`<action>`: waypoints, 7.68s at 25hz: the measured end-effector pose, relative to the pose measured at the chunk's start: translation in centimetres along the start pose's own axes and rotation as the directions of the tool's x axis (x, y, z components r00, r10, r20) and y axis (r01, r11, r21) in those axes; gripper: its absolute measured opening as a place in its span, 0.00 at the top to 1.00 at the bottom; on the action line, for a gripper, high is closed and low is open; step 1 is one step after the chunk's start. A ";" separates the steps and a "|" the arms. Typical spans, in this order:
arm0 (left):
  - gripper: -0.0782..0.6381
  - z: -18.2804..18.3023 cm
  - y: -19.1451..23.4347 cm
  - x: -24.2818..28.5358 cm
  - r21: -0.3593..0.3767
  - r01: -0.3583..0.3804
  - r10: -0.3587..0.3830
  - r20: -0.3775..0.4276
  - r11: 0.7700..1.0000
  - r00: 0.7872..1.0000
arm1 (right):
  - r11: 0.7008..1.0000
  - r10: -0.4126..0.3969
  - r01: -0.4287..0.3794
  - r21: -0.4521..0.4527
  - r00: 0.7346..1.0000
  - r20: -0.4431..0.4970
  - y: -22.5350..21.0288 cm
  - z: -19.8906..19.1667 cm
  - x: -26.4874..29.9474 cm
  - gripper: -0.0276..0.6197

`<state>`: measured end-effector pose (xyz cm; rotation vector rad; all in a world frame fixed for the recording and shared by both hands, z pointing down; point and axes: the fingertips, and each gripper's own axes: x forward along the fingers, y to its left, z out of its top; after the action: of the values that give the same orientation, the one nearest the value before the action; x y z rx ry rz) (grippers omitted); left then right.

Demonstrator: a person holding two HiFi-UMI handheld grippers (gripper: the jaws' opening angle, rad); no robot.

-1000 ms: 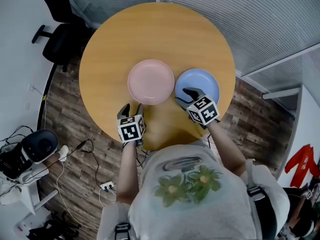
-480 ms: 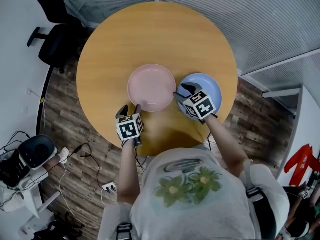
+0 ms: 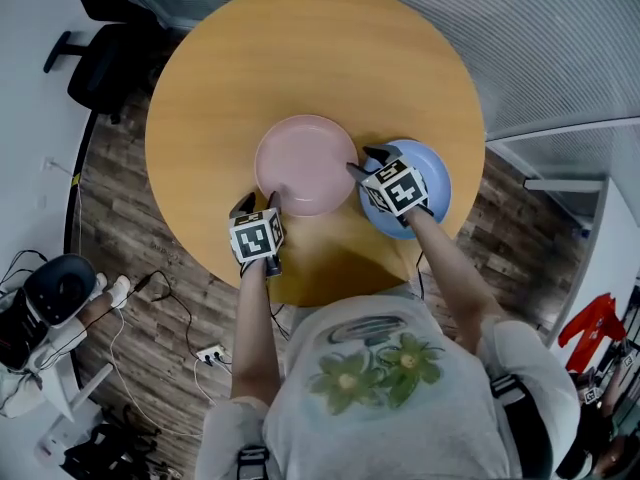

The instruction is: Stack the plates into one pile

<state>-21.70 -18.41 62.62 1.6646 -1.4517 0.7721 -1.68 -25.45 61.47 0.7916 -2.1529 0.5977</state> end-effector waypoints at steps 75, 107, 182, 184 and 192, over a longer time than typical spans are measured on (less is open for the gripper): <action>0.77 -14.4 -3.3 -12.1 0.025 0.022 -0.021 -0.039 0.999 0.999 | 0.994 -0.051 0.057 0.091 0.997 -0.066 12.2 -13.9 -9.7 0.78; 0.77 -11.2 -20.3 -7.0 0.304 0.216 -0.185 -0.127 0.928 0.975 | 0.899 -0.256 0.261 0.352 0.965 -0.061 1.6 -24.1 -20.3 0.78; 0.73 -2.6 -26.2 0.1 0.285 0.096 -0.128 0.094 0.954 0.987 | 0.950 -0.222 0.181 0.253 0.964 0.146 -10.2 -19.7 -17.6 0.75; 0.76 -2.6 -27.0 -1.1 0.289 0.110 -0.150 0.119 0.951 0.981 | 0.965 -0.181 0.136 0.223 0.963 0.199 -8.7 -18.6 -18.2 0.76; 0.85 -5.4 -31.4 -5.3 0.367 0.243 -0.311 0.138 0.898 0.940 | 0.995 -0.032 -0.005 0.100 0.929 0.368 -2.4 -15.4 -20.8 0.84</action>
<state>8.65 -9.76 55.76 2.2153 -1.2105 0.7489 18.42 -10.27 55.06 1.0410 -2.4708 0.5889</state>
